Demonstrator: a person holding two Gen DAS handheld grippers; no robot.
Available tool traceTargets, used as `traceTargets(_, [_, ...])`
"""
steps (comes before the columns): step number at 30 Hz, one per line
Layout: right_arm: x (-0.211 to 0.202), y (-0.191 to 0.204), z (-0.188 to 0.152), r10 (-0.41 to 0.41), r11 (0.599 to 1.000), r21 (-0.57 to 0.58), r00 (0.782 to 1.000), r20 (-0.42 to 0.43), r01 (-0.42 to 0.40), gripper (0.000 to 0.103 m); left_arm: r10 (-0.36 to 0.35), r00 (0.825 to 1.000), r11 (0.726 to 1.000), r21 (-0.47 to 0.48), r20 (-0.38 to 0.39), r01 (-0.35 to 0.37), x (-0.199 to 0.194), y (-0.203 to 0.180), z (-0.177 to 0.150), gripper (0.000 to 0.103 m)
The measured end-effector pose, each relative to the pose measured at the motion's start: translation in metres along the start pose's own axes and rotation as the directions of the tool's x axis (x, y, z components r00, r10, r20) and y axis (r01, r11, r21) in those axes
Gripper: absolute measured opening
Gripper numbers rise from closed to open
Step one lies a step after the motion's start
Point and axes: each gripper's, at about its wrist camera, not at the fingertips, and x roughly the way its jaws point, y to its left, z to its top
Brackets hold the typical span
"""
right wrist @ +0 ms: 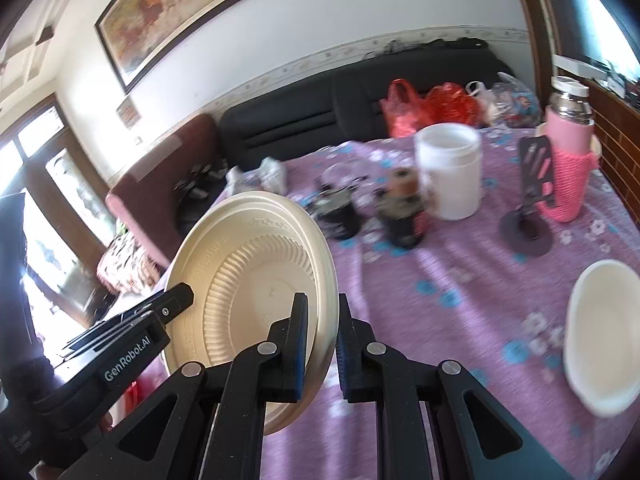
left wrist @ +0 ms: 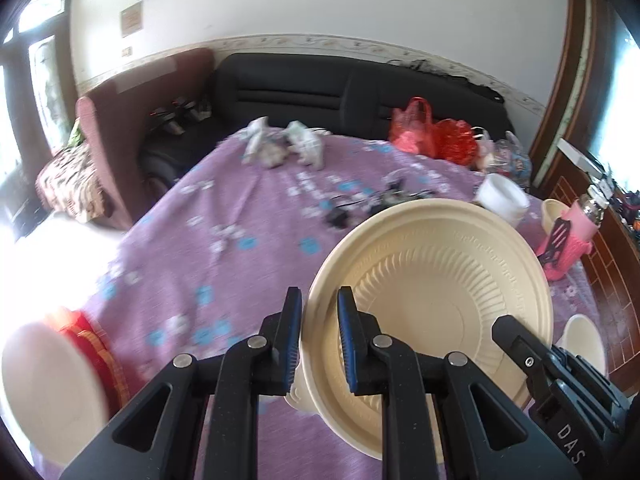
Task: Organize plates and bowls
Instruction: 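Lift the beige bowl with both grippers and carry it over the red plates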
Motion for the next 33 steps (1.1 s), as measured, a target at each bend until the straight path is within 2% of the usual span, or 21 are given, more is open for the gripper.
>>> traceTargets(10, [-0.008, 0.099, -0.055, 0.15, 0.987, -0.052, 0.987, -0.054, -0.153, 0.014, 0.14, 0.99, 0.988, -0.071, 0.027, -0.137, -0.07, 0.105, -0.03, 0.018])
traceTargets(17, [-0.006, 0.168, -0.089, 0.225, 0.968, -0.09, 0.968, -0.11, -0.235, 0.014, 0.223, 0.975, 0.967, -0.125, -0.006, -0.222, -0.1, 0.177, -0.049, 0.018])
traceTargets(25, [0.022, 0.227, -0.121, 0.275, 0.948, -0.108, 0.941, -0.2, -0.3, 0.014, 0.272, 0.958, 0.946, -0.16, -0.09, -0.284, -0.096, 0.243, -0.064, 0.018])
traceTargets(33, [0.052, 0.255, -0.126, 0.242, 0.951, -0.126, 0.932, -0.268, -0.283, 0.014, 0.272, 0.951, 0.937, -0.184, -0.149, -0.297, -0.081, 0.276, -0.069, 0.018])
